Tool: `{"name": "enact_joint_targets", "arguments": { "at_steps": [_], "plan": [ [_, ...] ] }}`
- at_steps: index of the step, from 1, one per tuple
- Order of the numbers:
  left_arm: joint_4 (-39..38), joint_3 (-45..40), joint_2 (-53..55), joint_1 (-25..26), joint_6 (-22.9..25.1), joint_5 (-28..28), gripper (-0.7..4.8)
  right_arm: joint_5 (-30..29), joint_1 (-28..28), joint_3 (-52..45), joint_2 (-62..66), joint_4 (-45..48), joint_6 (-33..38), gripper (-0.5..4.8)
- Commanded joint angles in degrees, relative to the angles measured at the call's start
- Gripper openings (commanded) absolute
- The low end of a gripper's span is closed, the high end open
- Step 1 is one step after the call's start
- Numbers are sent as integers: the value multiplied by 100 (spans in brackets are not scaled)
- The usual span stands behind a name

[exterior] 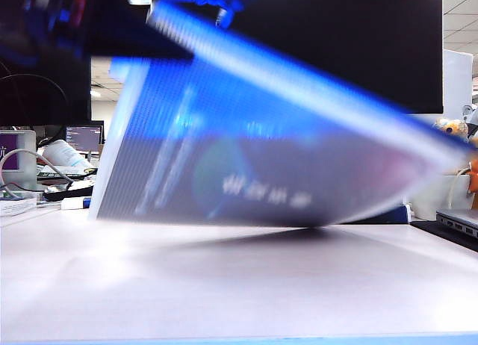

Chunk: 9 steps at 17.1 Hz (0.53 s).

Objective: Pick up the transparent plastic file bag with a blue zipper and close its zipper.

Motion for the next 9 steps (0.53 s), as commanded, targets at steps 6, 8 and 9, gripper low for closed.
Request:
{"name": "enact_joint_targets", "arguments": {
  "at_steps": [6, 8, 9],
  "plan": [
    [-826, 219, -190, 573, 129, 94, -6, 1309, -944, -474, -22, -260, 151, -6],
    [-914, 219, -273, 730, 125, 85, -6, 1353, -1414, -756, -22, -232, 166, -6],
    [-914, 219, -326, 804, 125, 76, -6, 1456, -1631, -925, -22, -168, 212, -6]
  ]
}}
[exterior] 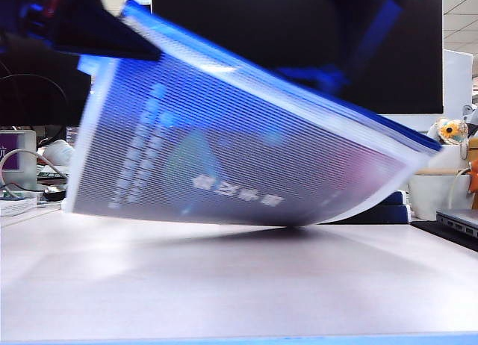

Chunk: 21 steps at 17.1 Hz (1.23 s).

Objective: Pick up the transparent plastic file bag with a blue zipper and close its zipper.

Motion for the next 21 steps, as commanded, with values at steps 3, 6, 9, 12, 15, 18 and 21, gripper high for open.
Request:
{"name": "enact_joint_targets", "arguments": {
  "at_steps": [3, 6, 9, 12, 15, 18, 21],
  "plan": [
    [-31, 33, -232, 243, 20, -24, -6, 527, -1152, -763, -22, 389, 280, -6],
    [-216, 33, -221, 260, 146, -59, -6, 428, -1847, -990, -22, 603, 341, -6],
    [-214, 33, -197, 262, 153, -387, 258, -538, -1941, -990, -31, 870, 350, -6],
    [-160, 33, -197, 260, 125, -455, 479, -1755, -1941, -988, -24, 1110, 385, 73],
    [-179, 33, -197, 260, 125, -435, 479, -2551, -1943, -981, -22, 1309, 387, 277],
    [-175, 33, -197, 260, 35, -662, 479, -2789, -1943, -981, -22, 1305, 385, 279],
    [-219, 33, -238, 260, -260, -1126, 479, -2730, -1943, -979, -33, 1064, 380, 279]
  ]
}}
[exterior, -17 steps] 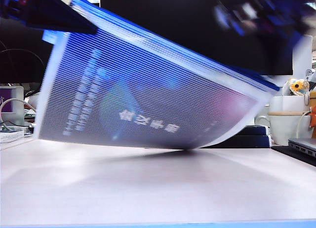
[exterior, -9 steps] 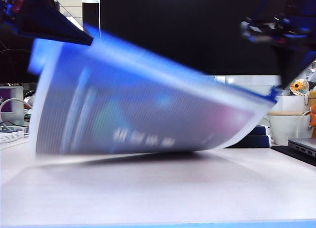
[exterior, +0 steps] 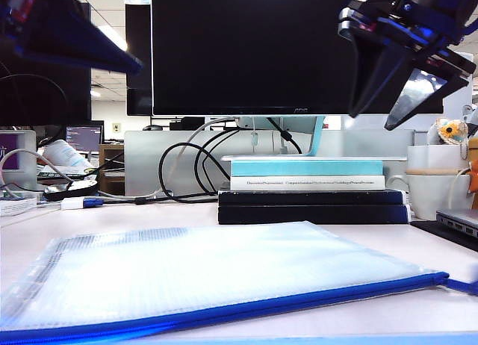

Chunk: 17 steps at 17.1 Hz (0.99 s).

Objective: Pick up the transparent plastic file bag with a blue zipper and close its zipper.

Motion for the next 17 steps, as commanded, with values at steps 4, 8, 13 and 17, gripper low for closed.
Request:
{"name": "enact_joint_targets", "arguments": {
  "at_steps": [4, 8, 13, 17],
  "plan": [
    [-413, 26, -566, 2, -1023, -1329, 455, 15, 0, 28, -37, -1259, -4, 279],
    [-529, 26, -1480, 2, -1648, -2804, 383, 9, 0, 15, -450, -1480, -2, 279],
    [-551, -22, -2531, 4, -2343, -4015, 306, 50, 0, -20, -2157, -496, 76, 275],
    [22, -1300, -4113, 4, -2747, -4957, 263, 1241, -11, -1862, -4341, 1624, 302, 267]
  ]
}}
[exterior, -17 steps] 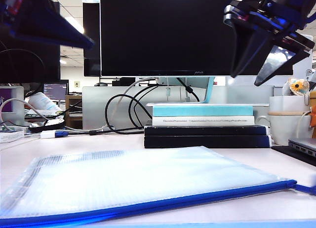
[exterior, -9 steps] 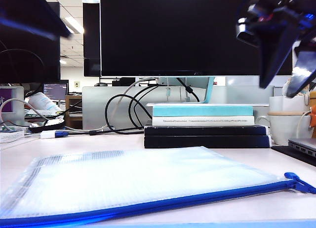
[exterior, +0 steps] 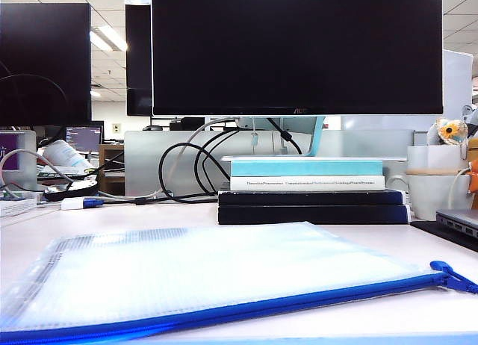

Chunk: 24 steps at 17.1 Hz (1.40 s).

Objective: Pick up the transparent plastic file bag with a blue zipper and close its zipper.

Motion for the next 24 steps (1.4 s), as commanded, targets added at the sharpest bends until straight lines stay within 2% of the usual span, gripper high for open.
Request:
{"name": "enact_joint_targets", "arguments": {
  "at_steps": [1, 3, 4, 5, 8, 11, 12, 14, 16, 18, 20, 22, 23, 24],
  "plan": [
    [743, -715, -669, 0, -33, -83, 263, 72, -4, -1086, -922, 1589, 72, 239],
    [1303, -1281, -1119, 0, -46, -326, 263, 68, -4, -1840, -1561, 2411, 122, 170],
    [1370, -1453, -1263, 0, -42, -323, 250, 68, -4, -2041, -1740, 2597, 214, 165],
    [1506, -2024, -1414, 0, -275, -297, 178, -216, -7, -2826, -2155, 3591, 490, 79],
    [2153, -2450, -1427, 0, -448, -229, 175, -424, -11, -3239, -2321, 4264, 684, 0],
    [2345, -2789, -1453, 4, -487, -238, 145, -431, -72, -3543, -2697, 4251, 702, -1],
    [2371, -2793, -1453, 7, -459, -238, 114, -420, -243, -3672, -3023, 4113, 702, -1],
    [2247, -2798, -1453, 7, -402, -85, 87, -256, -538, -3851, -3320, 3832, 914, -1],
    [2302, -2872, -1456, 7, -435, -85, 83, -162, -584, -4009, -3414, 3864, 898, -1],
    [2693, -3171, -1456, 7, -535, 0, 81, 442, -586, -4395, -3545, 4076, 846, -1],
    [2435, -3204, -1451, 61, -507, 68, 64, 361, -573, -4848, -3624, 4308, 839, -1],
    [2568, -3204, -1453, 332, -573, 479, 57, 278, -573, -5396, -3628, 4537, 791, -1],
    [2662, -3206, -1453, 841, -813, 1064, 55, 111, -643, -5508, -3628, 4424, 555, -1],
    [2667, -3206, -1453, 1038, -866, 1266, 55, -33, -667, -5508, -3630, 4446, 535, -1]
  ]
}}
